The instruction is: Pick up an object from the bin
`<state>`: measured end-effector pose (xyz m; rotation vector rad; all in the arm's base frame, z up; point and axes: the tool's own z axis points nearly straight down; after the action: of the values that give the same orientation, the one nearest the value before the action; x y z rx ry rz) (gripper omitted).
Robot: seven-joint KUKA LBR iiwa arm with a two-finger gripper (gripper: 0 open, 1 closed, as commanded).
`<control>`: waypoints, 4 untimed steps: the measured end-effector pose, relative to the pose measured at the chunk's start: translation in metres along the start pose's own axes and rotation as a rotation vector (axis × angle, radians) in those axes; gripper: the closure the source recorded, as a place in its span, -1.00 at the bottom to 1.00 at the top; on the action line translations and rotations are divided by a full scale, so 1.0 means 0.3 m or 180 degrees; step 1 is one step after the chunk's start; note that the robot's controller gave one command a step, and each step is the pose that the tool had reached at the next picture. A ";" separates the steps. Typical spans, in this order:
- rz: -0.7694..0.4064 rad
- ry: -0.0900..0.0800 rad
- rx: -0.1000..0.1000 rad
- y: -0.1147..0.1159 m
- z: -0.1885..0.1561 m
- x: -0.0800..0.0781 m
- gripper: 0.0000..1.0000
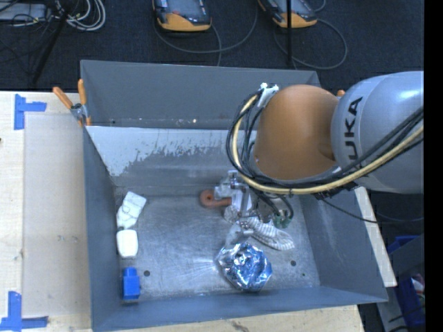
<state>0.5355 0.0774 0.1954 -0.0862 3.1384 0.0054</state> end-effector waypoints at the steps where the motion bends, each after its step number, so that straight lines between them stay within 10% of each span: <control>1: -0.0381 0.0001 0.0018 -0.119 0.088 0.010 -1.00; 2: -0.0963 0.0043 0.0002 -0.148 0.390 -0.063 1.00; 4: -0.0935 0.0030 0.0004 -0.138 0.266 -0.044 1.00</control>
Offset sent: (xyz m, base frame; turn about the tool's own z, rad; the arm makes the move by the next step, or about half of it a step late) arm 0.0197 -0.0442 -0.1254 -0.3043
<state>0.5510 0.0371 0.1154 -0.5460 3.1008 0.0024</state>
